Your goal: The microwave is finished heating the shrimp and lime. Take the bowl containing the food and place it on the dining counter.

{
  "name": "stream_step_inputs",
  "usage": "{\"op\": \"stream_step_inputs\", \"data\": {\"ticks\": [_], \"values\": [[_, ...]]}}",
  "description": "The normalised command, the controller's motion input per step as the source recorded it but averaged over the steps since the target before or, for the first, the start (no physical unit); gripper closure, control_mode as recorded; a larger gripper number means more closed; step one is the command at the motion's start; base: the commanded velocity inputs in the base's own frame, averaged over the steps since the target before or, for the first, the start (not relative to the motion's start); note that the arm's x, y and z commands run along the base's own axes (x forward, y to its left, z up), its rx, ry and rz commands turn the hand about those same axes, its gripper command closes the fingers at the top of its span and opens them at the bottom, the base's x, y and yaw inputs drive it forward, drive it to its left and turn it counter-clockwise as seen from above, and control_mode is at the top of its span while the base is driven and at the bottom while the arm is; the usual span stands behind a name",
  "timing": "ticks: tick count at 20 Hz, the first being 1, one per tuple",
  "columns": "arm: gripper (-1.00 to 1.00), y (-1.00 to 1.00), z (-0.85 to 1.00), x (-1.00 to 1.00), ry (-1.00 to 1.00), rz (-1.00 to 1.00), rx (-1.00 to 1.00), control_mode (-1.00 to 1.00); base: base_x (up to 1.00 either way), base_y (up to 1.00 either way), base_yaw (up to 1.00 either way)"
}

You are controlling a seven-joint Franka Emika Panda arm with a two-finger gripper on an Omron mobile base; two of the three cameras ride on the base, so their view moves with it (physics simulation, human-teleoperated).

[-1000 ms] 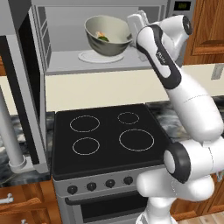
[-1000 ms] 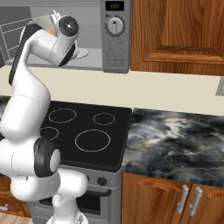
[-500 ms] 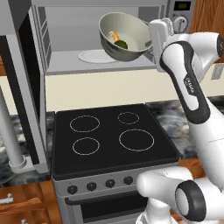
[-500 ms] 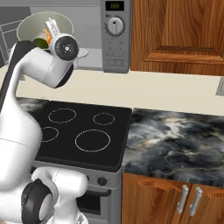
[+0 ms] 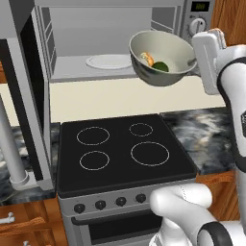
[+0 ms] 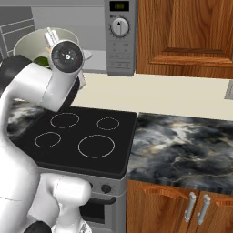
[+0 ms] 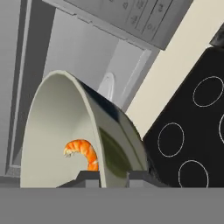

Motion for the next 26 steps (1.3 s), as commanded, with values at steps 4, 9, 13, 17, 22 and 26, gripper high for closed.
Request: {"op": "stream_step_inputs", "data": {"ticks": [4,9,13,17,22,26], "values": [[1.00,-0.32,-0.87,-1.00,0.19,0.04,-0.31,-1.00,0.00,0.00,0.00],[1.00,-0.22,-0.81,-0.87,0.08,0.02,-0.15,-1.00,0.00,0.00,0.00],[1.00,-0.04,-0.09,-0.20,0.01,0.00,0.00,-1.00,0.00,0.00,0.00],[1.00,0.00,0.00,0.00,0.00,0.00,0.00,-1.00,0.00,0.00,0.00],[1.00,-0.02,0.00,0.00,0.00,0.00,0.00,-1.00,0.00,0.00,0.00],[1.00,-0.14,0.00,0.00,0.00,0.00,0.00,1.00,0.00,-0.24,0.05]]}}
